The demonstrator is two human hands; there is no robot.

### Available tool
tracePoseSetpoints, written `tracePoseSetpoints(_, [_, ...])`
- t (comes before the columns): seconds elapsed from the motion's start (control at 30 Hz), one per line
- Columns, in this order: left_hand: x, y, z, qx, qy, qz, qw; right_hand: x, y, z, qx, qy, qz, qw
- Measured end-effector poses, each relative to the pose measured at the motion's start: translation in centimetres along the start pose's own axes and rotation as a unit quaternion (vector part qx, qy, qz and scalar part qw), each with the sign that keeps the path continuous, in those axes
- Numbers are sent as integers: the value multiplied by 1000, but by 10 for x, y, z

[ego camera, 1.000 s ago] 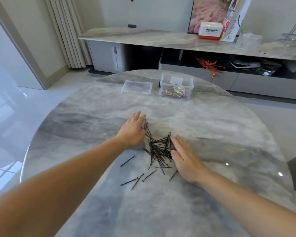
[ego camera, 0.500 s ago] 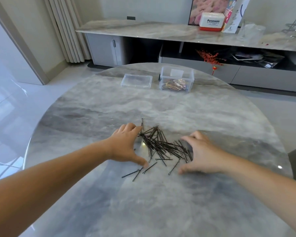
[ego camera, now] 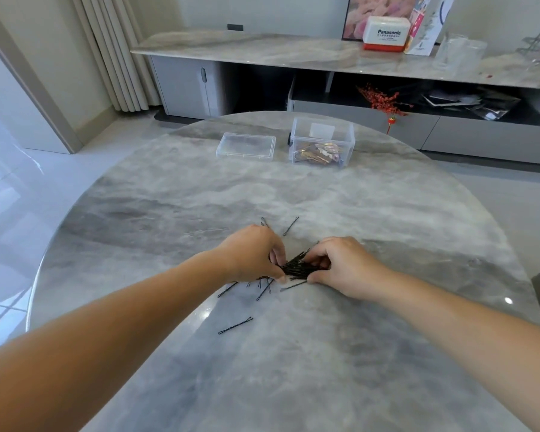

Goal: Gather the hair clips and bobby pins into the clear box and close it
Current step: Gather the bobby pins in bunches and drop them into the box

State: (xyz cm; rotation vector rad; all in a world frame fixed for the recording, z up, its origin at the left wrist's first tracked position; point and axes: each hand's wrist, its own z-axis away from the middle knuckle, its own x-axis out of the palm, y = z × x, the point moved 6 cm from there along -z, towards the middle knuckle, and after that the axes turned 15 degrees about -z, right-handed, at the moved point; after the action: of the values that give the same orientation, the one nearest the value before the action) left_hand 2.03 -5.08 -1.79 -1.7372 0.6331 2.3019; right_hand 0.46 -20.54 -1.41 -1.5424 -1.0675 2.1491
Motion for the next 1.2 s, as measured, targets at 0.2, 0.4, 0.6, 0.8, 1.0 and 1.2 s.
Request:
tracePoseSetpoints(0.2, [-6,7,3,7,-11,-26,1000,-2,-7,-1,5,-60,57,997])
tracePoseSetpoints(0.4, [-3,14,4,25,-41,-60,997,1,-13,0,-8,-84,97,992])
tracePoseSetpoints(0.6, [-8,6,5,20,-33,-11,999,-14,1,-1,22,-59,30,998])
tracePoseSetpoints(0.8, [-34,-25,4,-61,-10,176,982,-44,10,-9,92,-15,-161,983])
tracePoseSetpoints(1.0, [-54,-33,-5,-95,26,315,944,-63,7,-14,170,11,-427,888])
tracePoseSetpoints(1.2, [-70,-29,-34,-104,38,427,897,-77,7,-40,215,41,-530,819])
